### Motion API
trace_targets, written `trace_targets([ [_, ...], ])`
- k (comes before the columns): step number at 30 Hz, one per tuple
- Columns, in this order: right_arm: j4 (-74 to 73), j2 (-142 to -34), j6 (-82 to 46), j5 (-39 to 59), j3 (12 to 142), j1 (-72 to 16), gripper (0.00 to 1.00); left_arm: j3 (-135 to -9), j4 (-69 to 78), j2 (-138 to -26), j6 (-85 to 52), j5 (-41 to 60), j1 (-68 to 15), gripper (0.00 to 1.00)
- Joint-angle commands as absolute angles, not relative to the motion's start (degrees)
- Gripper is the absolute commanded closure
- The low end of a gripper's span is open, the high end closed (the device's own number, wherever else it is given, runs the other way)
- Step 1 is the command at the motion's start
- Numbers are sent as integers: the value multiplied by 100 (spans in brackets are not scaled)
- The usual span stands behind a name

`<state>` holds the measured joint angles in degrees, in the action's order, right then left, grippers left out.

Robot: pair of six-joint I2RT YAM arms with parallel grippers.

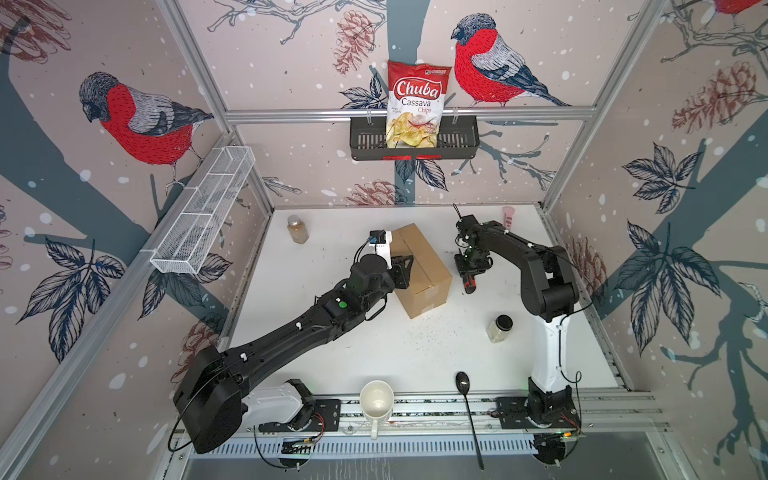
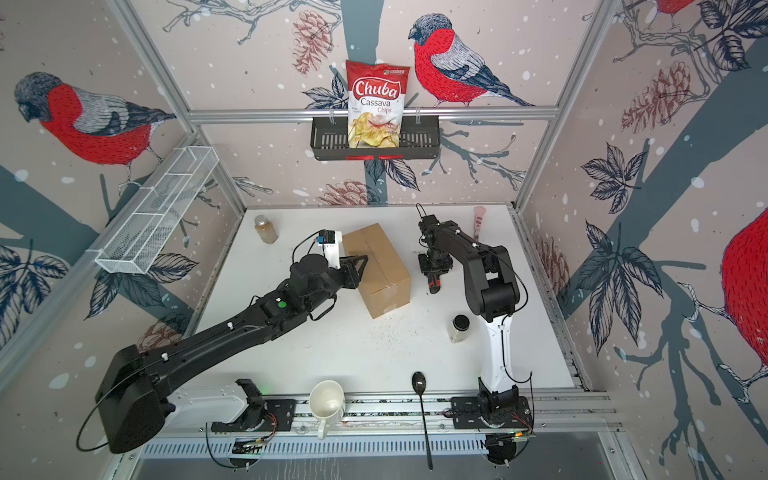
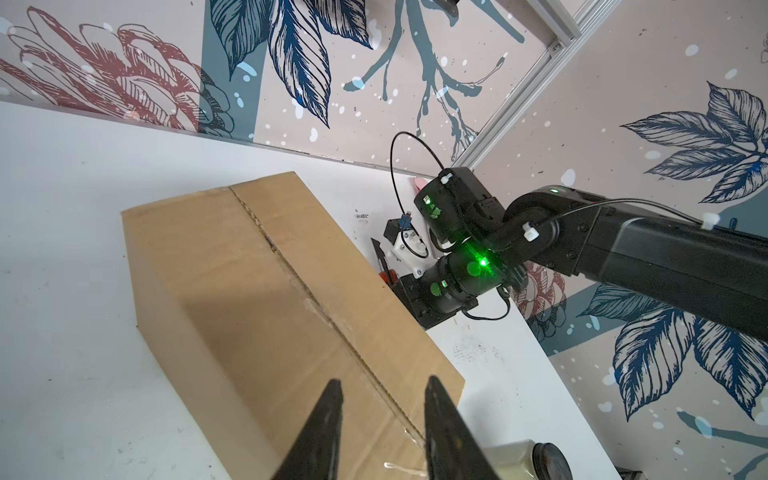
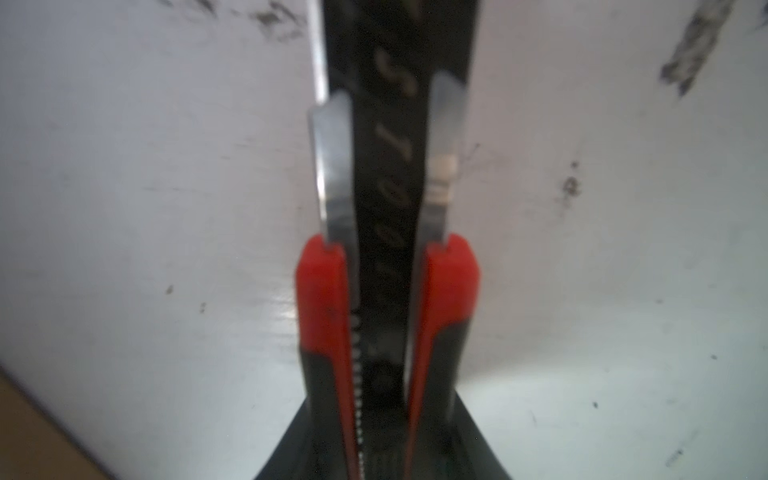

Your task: Unpack the express box

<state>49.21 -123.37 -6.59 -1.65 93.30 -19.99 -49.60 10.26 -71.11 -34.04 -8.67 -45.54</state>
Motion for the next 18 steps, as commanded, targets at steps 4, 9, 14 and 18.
trace_targets([
  [4, 4628, -12357, -833, -324, 9144, -1934, 86, -4931, 1119, -7098, -3374, -857, -4526, 65],
  [9, 4497, -12275, -920, -322, 8869, -1925, 74, -4913, 1134, -7093, -3393, -854, -4526, 65],
  [14, 4376, -12035, -1051, -357, 8552, -1934, 66, -4896, 1157, -7086, -3393, -853, -4524, 65],
  [18, 4273, -11828, -1171, -433, 8306, -1981, 60, -4870, 1177, -7067, -3401, -846, -4518, 65],
])
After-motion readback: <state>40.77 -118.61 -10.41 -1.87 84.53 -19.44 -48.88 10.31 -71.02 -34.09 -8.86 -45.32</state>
